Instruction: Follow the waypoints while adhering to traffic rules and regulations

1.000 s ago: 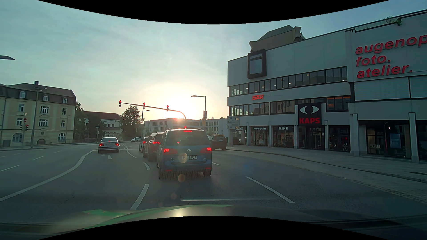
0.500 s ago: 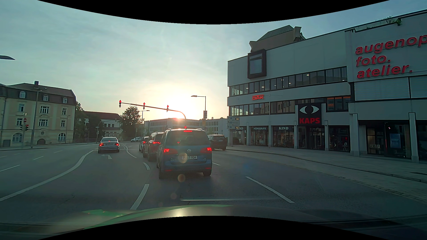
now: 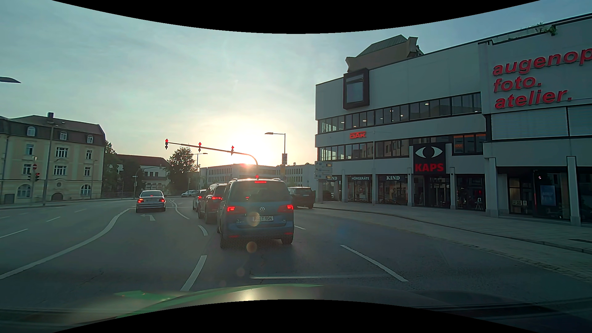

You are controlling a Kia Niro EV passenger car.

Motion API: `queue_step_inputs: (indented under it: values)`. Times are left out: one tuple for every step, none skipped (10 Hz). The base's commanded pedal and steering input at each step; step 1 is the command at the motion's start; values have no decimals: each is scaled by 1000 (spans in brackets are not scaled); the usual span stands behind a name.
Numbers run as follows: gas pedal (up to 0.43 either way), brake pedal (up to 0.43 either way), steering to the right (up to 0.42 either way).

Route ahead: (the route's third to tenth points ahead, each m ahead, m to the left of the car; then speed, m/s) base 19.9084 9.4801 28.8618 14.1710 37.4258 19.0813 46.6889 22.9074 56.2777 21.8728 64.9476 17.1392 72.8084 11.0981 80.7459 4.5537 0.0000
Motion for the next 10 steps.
queue_step_inputs:
  values:
    - [0, 280, -113]
    - [0, 280, -113]
    - [0, 280, -113]
    - [0, 280, -113]
    - [0, 280, -113]
    - [0, 280, -113]
    - [0, 280, -113]
    - [0, 280, -113]
    - [0, 280, -113]
    - [0, 280, -113]
